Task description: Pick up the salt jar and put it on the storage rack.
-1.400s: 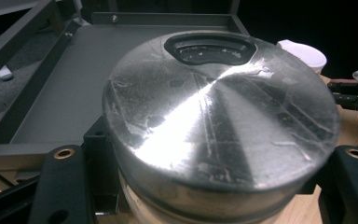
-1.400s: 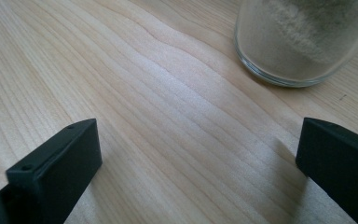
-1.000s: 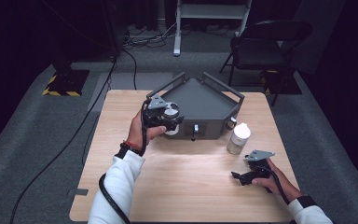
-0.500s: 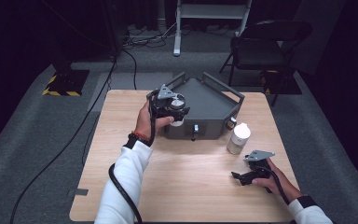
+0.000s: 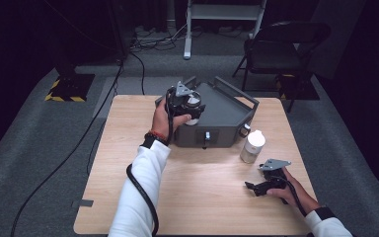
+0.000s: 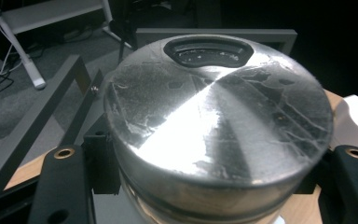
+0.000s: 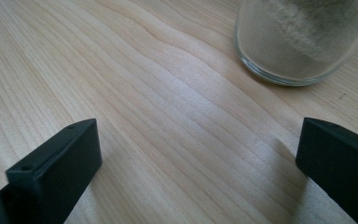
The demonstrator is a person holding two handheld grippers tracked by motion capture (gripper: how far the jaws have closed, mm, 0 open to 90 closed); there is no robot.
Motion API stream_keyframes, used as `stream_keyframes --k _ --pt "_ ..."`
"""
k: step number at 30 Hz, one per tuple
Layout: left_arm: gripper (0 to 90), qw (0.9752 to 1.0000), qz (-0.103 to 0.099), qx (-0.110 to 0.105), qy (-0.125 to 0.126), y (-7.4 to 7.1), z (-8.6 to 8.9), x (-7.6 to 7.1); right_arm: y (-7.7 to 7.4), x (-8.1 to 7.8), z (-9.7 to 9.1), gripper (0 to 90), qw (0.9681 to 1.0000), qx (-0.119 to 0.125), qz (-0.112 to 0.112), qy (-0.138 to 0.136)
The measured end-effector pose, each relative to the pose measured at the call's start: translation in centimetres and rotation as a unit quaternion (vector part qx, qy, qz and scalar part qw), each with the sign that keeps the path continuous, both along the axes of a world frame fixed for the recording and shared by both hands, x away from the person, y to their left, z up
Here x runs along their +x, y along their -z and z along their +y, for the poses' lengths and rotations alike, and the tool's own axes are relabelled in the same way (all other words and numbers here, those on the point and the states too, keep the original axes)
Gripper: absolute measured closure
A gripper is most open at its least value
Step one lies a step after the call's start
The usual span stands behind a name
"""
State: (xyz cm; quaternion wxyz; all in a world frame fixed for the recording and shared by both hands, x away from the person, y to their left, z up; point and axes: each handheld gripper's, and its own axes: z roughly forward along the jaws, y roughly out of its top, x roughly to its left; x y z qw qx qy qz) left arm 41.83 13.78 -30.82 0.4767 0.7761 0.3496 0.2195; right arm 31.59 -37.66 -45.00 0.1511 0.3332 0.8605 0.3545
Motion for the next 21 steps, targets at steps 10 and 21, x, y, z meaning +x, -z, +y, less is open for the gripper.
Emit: stream_keyframes --k 10,21 --pt "30.5 0.9999 -0.004 0.011 -0.011 0.4 -1.8 1.1 0.0 0.0 -0.1 0.0 1.0 0.0 -0.001 -0.004" --pt "30.5 0.9995 0.01 0.011 -0.027 1.9 -2.7 2.1 0.0 0.0 -0.1 0.0 1.0 -0.001 -0.001 -0.004"
